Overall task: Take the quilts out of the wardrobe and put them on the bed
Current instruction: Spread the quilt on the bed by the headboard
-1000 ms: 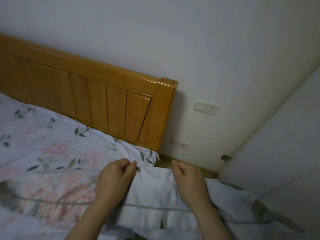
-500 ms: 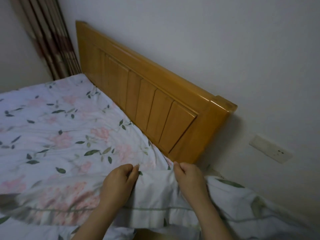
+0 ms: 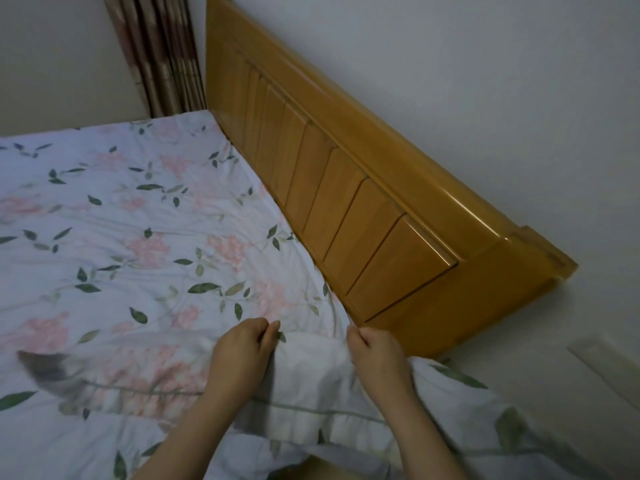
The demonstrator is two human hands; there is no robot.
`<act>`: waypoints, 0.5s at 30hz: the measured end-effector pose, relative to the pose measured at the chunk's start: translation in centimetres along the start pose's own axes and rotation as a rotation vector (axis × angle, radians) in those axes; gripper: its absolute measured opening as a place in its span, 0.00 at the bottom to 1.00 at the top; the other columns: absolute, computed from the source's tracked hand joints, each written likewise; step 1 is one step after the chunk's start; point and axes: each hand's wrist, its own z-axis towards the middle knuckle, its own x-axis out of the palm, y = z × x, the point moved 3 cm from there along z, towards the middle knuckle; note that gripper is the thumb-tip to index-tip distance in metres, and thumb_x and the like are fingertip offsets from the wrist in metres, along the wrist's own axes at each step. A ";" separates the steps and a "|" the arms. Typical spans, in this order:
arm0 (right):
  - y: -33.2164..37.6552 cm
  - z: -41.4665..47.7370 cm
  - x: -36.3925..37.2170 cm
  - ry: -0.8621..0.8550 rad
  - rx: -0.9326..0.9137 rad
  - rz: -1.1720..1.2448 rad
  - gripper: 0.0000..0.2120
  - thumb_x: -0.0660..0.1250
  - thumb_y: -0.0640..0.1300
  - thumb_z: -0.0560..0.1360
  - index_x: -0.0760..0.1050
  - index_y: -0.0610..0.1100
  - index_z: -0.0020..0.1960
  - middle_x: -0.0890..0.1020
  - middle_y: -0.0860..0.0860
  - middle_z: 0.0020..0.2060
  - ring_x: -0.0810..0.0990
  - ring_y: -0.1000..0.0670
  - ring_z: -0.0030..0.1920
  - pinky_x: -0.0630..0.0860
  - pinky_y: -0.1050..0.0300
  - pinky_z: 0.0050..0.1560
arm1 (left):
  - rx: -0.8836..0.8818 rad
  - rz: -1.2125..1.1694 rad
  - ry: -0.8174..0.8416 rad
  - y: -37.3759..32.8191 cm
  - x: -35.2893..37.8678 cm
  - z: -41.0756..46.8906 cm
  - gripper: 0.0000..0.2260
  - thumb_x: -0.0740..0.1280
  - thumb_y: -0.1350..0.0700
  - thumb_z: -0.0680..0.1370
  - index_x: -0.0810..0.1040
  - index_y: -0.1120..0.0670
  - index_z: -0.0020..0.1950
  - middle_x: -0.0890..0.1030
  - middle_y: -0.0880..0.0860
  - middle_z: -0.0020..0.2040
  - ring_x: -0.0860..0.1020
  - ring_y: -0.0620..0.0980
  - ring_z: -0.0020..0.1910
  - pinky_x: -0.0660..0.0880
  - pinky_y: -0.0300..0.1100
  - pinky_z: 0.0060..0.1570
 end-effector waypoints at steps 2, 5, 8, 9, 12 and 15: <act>0.1 1.4 0.7 0.023 0.006 -0.013 0.25 0.58 0.50 0.79 0.58 0.48 0.24 0.63 0.51 0.22 0.62 0.54 0.26 0.54 0.56 0.28 | -0.031 0.006 0.004 0.8 0.6 1.0 0.20 0.59 0.50 0.79 0.63 0.54 0.29 0.66 0.51 0.26 0.68 0.48 0.27 0.59 0.39 0.27; 0.1 3.4 1.7 0.027 0.016 -0.006 0.25 0.59 0.49 0.78 0.57 0.48 0.24 0.61 0.51 0.21 0.61 0.53 0.26 0.53 0.54 0.29 | -0.067 0.026 -0.001 1.5 1.2 2.5 0.20 0.60 0.50 0.79 0.62 0.54 0.28 0.66 0.50 0.25 0.67 0.47 0.27 0.59 0.37 0.27; -0.1 5.7 2.8 0.064 0.014 0.001 0.25 0.58 0.49 0.78 0.58 0.47 0.25 0.62 0.51 0.22 0.63 0.52 0.27 0.53 0.53 0.29 | -0.102 0.053 -0.010 2.2 2.0 4.2 0.20 0.60 0.50 0.79 0.62 0.53 0.28 0.67 0.51 0.26 0.68 0.47 0.27 0.58 0.36 0.27; -0.3 6.5 3.0 0.073 0.013 0.002 0.24 0.58 0.49 0.78 0.59 0.47 0.25 0.63 0.50 0.22 0.63 0.53 0.27 0.53 0.54 0.28 | -0.111 0.055 -0.011 2.3 2.2 4.8 0.20 0.60 0.50 0.79 0.62 0.53 0.28 0.67 0.51 0.26 0.68 0.47 0.27 0.58 0.37 0.27; -0.9 8.9 3.4 0.087 0.016 0.030 0.25 0.59 0.48 0.78 0.58 0.46 0.24 0.63 0.50 0.21 0.61 0.53 0.26 0.53 0.57 0.27 | -0.149 0.056 -0.009 2.3 3.2 6.7 0.20 0.60 0.50 0.79 0.63 0.54 0.29 0.68 0.52 0.27 0.70 0.50 0.28 0.60 0.38 0.27; -1.7 11.0 3.7 0.102 0.062 0.051 0.25 0.59 0.47 0.78 0.58 0.46 0.24 0.62 0.51 0.21 0.60 0.54 0.25 0.53 0.57 0.27 | -0.182 0.074 -0.002 2.1 4.5 8.6 0.20 0.60 0.50 0.79 0.62 0.54 0.29 0.69 0.52 0.27 0.70 0.51 0.29 0.59 0.36 0.27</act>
